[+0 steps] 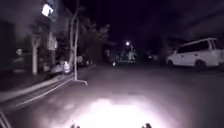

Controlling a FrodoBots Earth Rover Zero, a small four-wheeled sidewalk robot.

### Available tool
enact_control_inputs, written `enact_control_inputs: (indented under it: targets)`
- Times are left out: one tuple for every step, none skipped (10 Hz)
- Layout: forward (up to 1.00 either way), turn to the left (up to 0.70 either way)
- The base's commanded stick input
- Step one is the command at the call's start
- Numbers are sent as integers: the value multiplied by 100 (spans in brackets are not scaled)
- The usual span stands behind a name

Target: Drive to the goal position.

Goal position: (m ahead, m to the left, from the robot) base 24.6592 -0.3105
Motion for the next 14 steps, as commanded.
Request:
enact_control_inputs:
  targets:
    - [85, 0]
    - [85, 0]
    - [85, 0]
    - [85, -17]
    - [85, -34]
    - [85, -34]
    - [85, -24]
    - [85, 0]
    - [85, 0]
    - [85, 0]
    - [85, 0]
    - [85, 0]
    - [85, 0]
    - [85, 0]
